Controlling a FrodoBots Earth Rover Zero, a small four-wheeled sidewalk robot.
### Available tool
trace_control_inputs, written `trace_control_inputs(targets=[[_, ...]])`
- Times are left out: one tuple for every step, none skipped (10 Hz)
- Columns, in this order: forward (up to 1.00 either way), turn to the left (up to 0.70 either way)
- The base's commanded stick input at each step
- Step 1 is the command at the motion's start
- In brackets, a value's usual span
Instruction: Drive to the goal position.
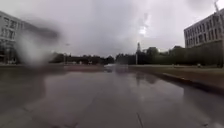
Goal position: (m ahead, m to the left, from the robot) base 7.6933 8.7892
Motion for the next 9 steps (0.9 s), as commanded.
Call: trace_control_inputs(targets=[[0.70, 0.00], [0.70, 0.00], [0.70, 0.00], [0.70, 0.00], [0.70, 0.00], [0.70, 0.00], [0.70, 0.00], [0.70, 0.00], [0.70, 0.00]])
